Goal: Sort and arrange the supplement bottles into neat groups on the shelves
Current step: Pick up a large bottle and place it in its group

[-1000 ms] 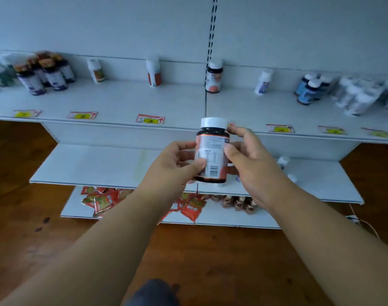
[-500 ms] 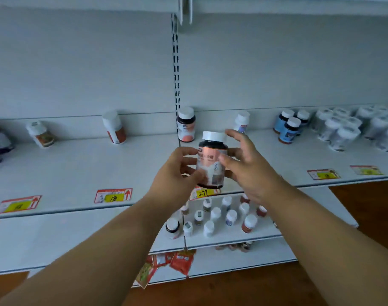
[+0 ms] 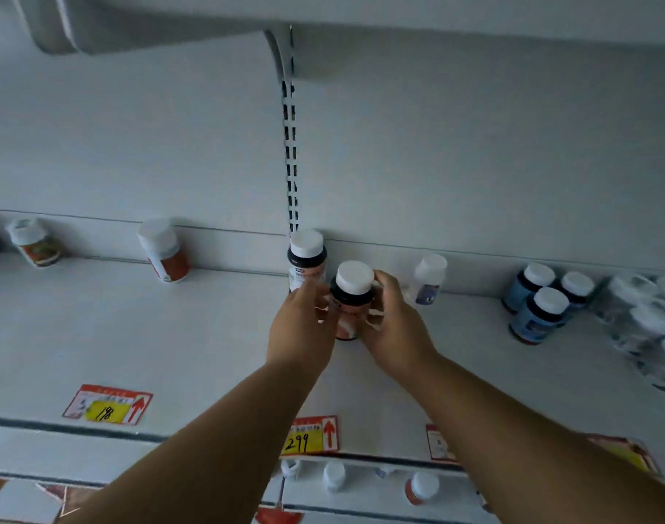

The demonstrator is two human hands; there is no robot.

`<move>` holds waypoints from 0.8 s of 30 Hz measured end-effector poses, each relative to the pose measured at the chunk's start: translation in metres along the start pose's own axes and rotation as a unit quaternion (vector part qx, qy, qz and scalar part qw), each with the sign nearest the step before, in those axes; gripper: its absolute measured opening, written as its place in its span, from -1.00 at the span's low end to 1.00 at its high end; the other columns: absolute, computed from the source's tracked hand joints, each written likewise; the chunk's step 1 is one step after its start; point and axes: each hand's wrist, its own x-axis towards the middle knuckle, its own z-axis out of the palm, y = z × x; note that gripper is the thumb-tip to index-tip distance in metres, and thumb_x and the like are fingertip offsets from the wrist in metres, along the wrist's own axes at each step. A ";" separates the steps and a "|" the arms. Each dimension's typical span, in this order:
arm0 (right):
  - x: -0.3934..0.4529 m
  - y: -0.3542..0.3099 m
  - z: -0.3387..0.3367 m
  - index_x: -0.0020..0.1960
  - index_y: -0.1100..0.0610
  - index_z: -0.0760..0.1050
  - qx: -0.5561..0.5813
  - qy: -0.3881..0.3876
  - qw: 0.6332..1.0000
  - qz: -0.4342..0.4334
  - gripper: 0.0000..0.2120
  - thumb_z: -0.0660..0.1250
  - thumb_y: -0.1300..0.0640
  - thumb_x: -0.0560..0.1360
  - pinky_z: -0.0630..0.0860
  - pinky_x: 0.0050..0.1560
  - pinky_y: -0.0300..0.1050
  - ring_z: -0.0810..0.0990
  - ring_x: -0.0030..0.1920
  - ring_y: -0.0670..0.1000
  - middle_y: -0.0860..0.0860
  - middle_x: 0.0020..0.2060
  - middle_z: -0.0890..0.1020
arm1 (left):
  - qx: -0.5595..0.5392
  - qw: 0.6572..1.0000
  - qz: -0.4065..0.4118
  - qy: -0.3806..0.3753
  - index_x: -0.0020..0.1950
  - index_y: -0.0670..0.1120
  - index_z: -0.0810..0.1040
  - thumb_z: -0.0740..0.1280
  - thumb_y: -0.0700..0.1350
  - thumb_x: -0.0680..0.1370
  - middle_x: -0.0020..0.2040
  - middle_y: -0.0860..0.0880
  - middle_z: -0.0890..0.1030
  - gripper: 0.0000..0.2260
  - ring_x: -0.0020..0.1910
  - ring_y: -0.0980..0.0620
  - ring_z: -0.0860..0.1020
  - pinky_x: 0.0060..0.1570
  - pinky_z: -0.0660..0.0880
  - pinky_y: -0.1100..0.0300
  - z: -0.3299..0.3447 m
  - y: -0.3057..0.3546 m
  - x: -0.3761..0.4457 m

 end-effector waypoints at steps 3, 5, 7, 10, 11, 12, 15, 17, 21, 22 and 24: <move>0.023 0.005 0.003 0.43 -0.04 0.22 -0.002 0.016 1.000 -0.002 -0.38 0.44 -0.05 0.48 0.56 0.10 0.06 0.61 0.17 0.04 -0.03 0.26 0.58 | 0.014 1.000 -0.006 -0.010 0.21 0.06 0.53 0.33 -0.11 0.58 0.03 0.08 0.63 -0.78 -0.01 0.06 0.59 0.00 0.49 0.17 0.007 0.009 0.018; 0.035 0.005 0.004 0.36 -0.01 0.25 -0.007 0.028 1.000 0.002 -0.43 0.43 -0.09 0.47 0.56 0.08 0.09 0.61 0.16 0.07 0.00 0.23 0.59 | 0.024 0.999 -0.009 -0.040 0.25 0.06 0.52 0.30 -0.15 0.58 0.08 0.05 0.65 -0.74 0.06 0.00 0.61 0.08 0.52 0.12 0.008 0.013 0.025; 0.040 0.002 0.003 0.32 0.01 0.26 -0.013 0.030 0.999 0.014 -0.45 0.43 -0.12 0.47 0.56 0.06 0.11 0.61 0.15 0.11 0.03 0.19 0.60 | 0.039 0.998 -0.018 -0.053 0.27 0.06 0.51 0.27 -0.17 0.57 0.11 0.03 0.65 -0.71 0.08 -0.04 0.60 0.08 0.51 0.12 0.007 0.018 0.027; 0.031 -0.005 -0.002 0.43 0.08 0.22 -0.029 0.049 0.998 0.034 -0.34 0.46 -0.02 0.46 0.53 0.14 0.04 0.55 0.25 0.12 0.08 0.27 0.56 | 0.059 0.997 -0.033 -0.035 0.15 0.08 0.48 0.26 -0.16 0.57 -0.02 0.09 0.57 -0.80 -0.04 0.01 0.53 -0.05 0.43 0.17 -0.003 0.024 0.020; 0.024 -0.009 -0.004 0.48 0.09 0.19 -0.040 0.057 0.997 0.046 -0.28 0.47 0.01 0.45 0.50 0.17 0.01 0.51 0.29 0.12 0.09 0.32 0.52 | 0.063 0.997 -0.030 -0.029 0.14 0.08 0.47 0.27 -0.17 0.57 -0.05 0.11 0.53 -0.81 -0.06 0.02 0.50 -0.07 0.40 0.18 -0.009 0.025 0.014; 0.015 -0.013 -0.006 0.50 0.09 0.17 -0.049 0.061 0.996 0.051 -0.25 0.48 0.03 0.45 0.48 0.19 0.00 0.49 0.32 0.11 0.09 0.35 0.49 | 0.067 0.997 -0.022 -0.027 0.15 0.07 0.46 0.28 -0.17 0.57 -0.05 0.11 0.51 -0.80 -0.06 0.02 0.50 -0.07 0.40 0.18 -0.015 0.024 0.008; -0.017 -0.029 -0.005 0.51 0.05 0.16 -0.074 0.066 0.994 0.044 -0.24 0.48 0.03 0.45 0.46 0.22 -0.02 0.48 0.32 0.08 0.07 0.36 0.46 | 0.067 0.996 0.037 -0.034 0.24 0.06 0.48 0.33 -0.14 0.56 0.06 0.11 0.55 -0.74 -0.03 0.07 0.54 -0.07 0.43 0.21 -0.033 0.016 -0.013; -0.040 -0.045 -0.003 0.52 0.03 0.17 -0.087 0.084 0.992 0.035 -0.26 0.48 0.05 0.45 0.46 0.25 -0.02 0.48 0.32 0.06 0.05 0.36 0.45 | 0.065 0.994 0.074 -0.047 0.29 0.07 0.48 0.35 -0.12 0.56 0.13 0.12 0.56 -0.69 -0.06 0.14 0.52 -0.09 0.42 0.27 -0.048 0.008 -0.029; -0.097 -0.084 0.014 0.49 0.05 0.23 -0.110 0.120 0.986 0.036 -0.32 0.46 0.06 0.47 0.41 0.23 -0.11 0.48 0.29 0.05 0.07 0.34 0.43 | 0.053 0.987 0.133 -0.070 0.32 0.08 0.46 0.35 -0.15 0.54 0.11 0.12 0.55 -0.65 -0.14 0.19 0.51 -0.12 0.41 0.26 -0.083 -0.021 -0.065; -0.114 -0.096 0.021 0.49 0.04 0.24 -0.114 0.127 0.985 0.036 -0.33 0.46 0.06 0.47 0.43 0.23 -0.10 0.49 0.27 0.06 0.08 0.32 0.44 | 0.055 0.985 0.144 -0.080 0.31 0.08 0.45 0.35 -0.15 0.54 0.10 0.12 0.55 -0.65 -0.14 0.19 0.52 -0.14 0.41 0.25 -0.094 -0.028 -0.075; -0.144 -0.117 0.038 0.48 0.03 0.25 -0.117 0.133 0.984 0.027 -0.34 0.46 0.07 0.47 0.48 0.20 -0.03 0.51 0.22 0.07 0.09 0.27 0.45 | 0.066 0.979 0.167 -0.092 0.32 0.08 0.44 0.35 -0.14 0.54 0.10 0.12 0.55 -0.65 -0.13 0.14 0.55 -0.15 0.43 0.23 -0.116 -0.045 -0.095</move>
